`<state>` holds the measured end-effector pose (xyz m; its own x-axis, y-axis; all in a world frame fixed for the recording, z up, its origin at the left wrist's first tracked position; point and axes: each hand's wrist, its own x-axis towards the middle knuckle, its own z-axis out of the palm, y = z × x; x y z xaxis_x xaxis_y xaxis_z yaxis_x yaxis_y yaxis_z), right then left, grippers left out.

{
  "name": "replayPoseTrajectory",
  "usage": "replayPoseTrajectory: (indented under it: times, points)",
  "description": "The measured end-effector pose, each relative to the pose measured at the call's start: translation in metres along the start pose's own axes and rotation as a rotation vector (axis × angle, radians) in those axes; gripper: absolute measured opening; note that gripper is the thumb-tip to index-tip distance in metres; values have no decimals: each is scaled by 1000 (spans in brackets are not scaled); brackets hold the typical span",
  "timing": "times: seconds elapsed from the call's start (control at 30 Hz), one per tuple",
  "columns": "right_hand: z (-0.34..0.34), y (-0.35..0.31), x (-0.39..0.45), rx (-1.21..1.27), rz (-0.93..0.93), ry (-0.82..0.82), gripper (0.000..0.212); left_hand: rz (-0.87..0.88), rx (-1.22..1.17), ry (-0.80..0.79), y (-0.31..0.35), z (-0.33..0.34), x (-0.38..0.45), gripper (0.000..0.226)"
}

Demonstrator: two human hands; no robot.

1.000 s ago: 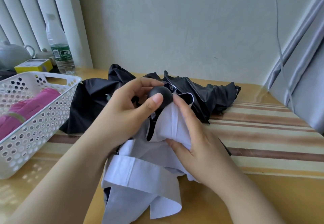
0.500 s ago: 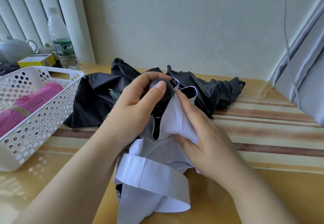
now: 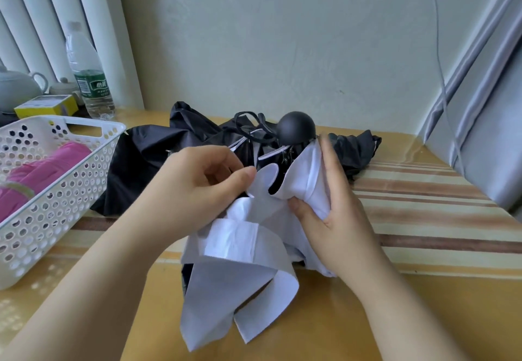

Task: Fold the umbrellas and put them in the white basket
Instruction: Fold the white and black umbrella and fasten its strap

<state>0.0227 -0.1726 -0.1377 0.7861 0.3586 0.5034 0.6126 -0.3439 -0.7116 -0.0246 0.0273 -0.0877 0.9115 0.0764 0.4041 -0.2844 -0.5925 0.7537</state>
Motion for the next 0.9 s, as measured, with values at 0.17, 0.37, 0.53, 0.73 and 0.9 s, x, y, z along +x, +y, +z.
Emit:
replayPoseTrajectory:
  times: [0.17,0.37,0.53,0.73,0.9]
  points:
    - [0,0,-2,3,-16,95,84,-35,15,197,0,-3,1,14]
    - [7,1,-6,-197,-79,103,90,-152,13,-244,8,9,-7,62]
    - [9,0,-5,-110,-87,164,84,-139,92,136,2,25,0,51]
    - [9,-3,-4,-27,-79,241,72,-236,106,420,3,28,-3,40]
    - [11,-1,-5,-35,-83,227,75,-17,281,378,-1,38,-5,42]
